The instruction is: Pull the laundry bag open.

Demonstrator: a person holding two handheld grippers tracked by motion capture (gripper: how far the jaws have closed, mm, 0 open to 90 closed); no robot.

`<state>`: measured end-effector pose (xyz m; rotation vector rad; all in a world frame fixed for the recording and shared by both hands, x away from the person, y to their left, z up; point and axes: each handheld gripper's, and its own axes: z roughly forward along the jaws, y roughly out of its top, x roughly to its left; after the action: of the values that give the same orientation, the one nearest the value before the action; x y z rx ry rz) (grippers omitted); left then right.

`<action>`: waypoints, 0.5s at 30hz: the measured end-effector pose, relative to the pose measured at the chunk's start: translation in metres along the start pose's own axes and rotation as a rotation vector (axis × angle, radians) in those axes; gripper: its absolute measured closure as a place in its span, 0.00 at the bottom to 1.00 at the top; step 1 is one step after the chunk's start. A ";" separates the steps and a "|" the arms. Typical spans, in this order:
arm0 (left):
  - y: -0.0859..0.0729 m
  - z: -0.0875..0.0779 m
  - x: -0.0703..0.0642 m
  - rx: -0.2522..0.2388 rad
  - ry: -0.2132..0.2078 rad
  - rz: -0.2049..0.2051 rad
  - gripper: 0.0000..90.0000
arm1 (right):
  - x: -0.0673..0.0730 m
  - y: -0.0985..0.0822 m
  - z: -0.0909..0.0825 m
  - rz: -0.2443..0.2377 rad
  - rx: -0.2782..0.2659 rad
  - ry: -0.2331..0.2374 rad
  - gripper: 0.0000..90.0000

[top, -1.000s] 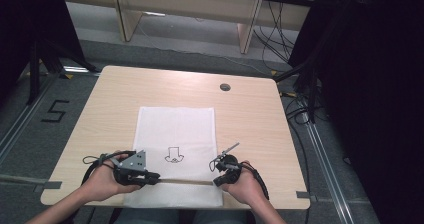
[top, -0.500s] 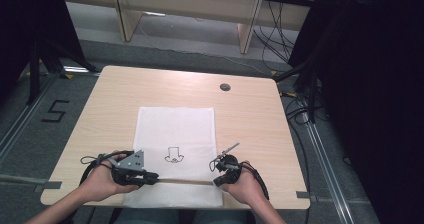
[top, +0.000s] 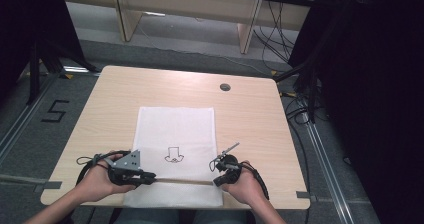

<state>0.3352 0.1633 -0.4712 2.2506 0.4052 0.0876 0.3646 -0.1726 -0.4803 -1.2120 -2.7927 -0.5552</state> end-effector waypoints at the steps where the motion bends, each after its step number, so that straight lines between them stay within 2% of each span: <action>1: 0.000 0.000 0.000 0.002 -0.001 0.001 0.91 | 0.000 0.000 0.000 0.000 0.000 0.001 1.00; 2: 0.000 0.000 0.000 0.005 0.006 0.010 0.91 | 0.000 0.000 0.000 0.000 -0.001 -0.001 1.00; 3: 0.000 0.000 0.000 -0.009 0.000 -0.011 0.91 | 0.000 0.000 0.000 0.001 -0.001 0.000 1.00; 5: -0.001 -0.002 0.001 -0.012 -0.002 -0.013 0.91 | 0.000 0.000 0.000 0.001 -0.001 0.000 1.00; 6: 0.000 -0.002 0.001 0.001 0.004 0.005 0.91 | 0.000 0.000 0.000 0.001 0.000 -0.001 1.00; 7: 0.000 -0.002 0.000 -0.006 0.000 -0.005 0.91 | -0.001 0.000 0.000 -0.010 -0.002 -0.004 1.00; 9: 0.000 -0.002 0.001 -0.002 0.000 0.001 0.91 | 0.000 0.000 0.000 0.002 0.002 0.001 1.00; 15: 0.000 -0.003 0.001 -0.002 0.002 0.005 0.91 | 0.000 0.000 0.000 -0.009 -0.001 -0.004 1.00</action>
<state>0.3358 0.1658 -0.4695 2.2495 0.3999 0.0924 0.3649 -0.1728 -0.4802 -1.2022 -2.8034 -0.5552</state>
